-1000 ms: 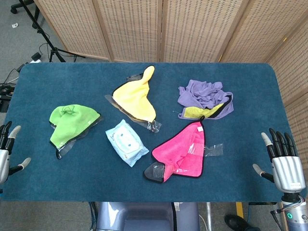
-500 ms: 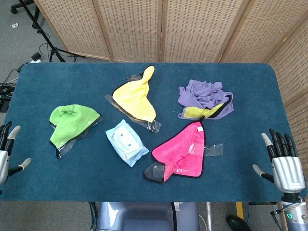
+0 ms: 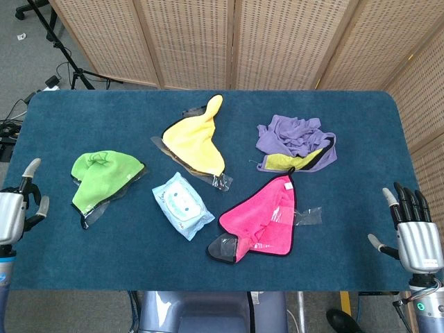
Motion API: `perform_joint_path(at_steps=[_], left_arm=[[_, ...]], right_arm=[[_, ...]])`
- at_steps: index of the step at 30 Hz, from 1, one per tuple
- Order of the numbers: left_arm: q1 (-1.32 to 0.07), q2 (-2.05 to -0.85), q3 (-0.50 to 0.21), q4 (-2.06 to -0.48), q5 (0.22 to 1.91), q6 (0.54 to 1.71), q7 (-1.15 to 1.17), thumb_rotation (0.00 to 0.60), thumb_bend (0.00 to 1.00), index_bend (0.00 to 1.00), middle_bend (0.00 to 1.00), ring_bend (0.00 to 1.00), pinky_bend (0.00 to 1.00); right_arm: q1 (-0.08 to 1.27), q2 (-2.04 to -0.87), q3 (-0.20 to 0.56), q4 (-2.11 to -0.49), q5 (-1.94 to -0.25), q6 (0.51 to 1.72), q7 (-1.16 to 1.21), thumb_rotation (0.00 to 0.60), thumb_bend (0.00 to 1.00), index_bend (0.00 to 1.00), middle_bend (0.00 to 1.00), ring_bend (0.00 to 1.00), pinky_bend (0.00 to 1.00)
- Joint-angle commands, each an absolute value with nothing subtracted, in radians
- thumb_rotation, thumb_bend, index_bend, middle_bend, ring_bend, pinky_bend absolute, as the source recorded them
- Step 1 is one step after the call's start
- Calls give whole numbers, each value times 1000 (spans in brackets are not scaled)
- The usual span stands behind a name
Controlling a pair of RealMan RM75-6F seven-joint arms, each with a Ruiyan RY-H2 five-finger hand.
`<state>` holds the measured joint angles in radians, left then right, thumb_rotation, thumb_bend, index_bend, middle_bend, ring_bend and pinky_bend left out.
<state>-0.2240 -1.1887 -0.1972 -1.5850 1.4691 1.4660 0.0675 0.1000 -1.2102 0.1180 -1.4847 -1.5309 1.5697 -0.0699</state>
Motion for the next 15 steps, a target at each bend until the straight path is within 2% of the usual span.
perform_joint_path(at_steps=[1,3,6,10,14,15], left_arm=[[-414,-1103,-310,-1775,1247,1131,102,600,773,0,932,994,994],[-495,-1053,-353,-1812,1107,949,49,600,845,0,933,995,995],[-640,-1046,-391,-1744,918,756,72,600,878,0,933,995,996],[-782,-1106,-389,-1630,757,665,133,600,893,0,935,996,996],[-931,-1226,-347,-1468,593,637,228,600,900,0,936,996,996],[-980,-1281,-348,-1411,529,586,221,600,902,0,936,996,996]], right_arm=[[109,-1208,133,-1483,-1500,1544,-61,600,0,0,0,0,0],[114,-1207,139,-1483,-1484,1530,-56,600,0,0,0,0,0],[119,-1204,150,-1477,-1462,1517,-45,600,0,0,0,0,0],[122,-1200,161,-1467,-1430,1498,-29,600,0,0,0,0,0],[132,-1199,175,-1453,-1386,1459,-12,600,0,0,0,0,0],[136,-1200,180,-1442,-1363,1436,-6,600,0,0,0,0,0]])
